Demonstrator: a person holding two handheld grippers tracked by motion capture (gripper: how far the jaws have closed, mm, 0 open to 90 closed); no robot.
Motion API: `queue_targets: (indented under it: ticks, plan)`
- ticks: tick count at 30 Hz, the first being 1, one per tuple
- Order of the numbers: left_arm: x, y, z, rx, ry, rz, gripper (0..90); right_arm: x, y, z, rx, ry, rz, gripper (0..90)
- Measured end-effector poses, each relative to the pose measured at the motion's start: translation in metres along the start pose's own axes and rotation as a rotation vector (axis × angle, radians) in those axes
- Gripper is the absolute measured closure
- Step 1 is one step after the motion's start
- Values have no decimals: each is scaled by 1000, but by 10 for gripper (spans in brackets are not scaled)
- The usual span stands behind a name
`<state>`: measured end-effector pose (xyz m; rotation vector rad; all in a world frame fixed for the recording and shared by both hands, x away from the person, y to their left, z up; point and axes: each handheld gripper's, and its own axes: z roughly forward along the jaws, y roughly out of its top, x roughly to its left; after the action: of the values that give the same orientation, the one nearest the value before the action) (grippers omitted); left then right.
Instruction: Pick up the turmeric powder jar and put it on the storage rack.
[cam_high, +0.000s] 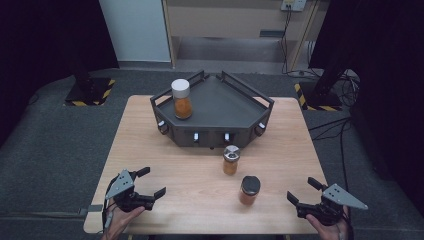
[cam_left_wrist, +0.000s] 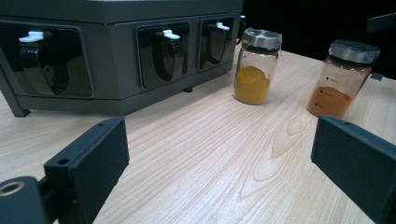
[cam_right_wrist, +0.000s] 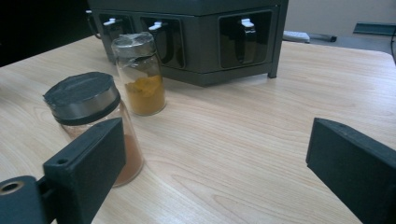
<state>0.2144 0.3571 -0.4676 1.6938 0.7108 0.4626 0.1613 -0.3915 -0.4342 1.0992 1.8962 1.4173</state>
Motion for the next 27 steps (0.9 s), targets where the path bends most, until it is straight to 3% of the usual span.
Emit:
queue_targets:
  ticks: [9,17,27]
  plan:
    - [0,1,0,7,-2,-1,32,4,1,0,-2,-18,5,37]
    - [0,1,0,10,3,-5,32,2,6,3,7,9,-5,36]
    - [2,-1,0,7,4,-10,34,0,28,13,34,59,-11,48]
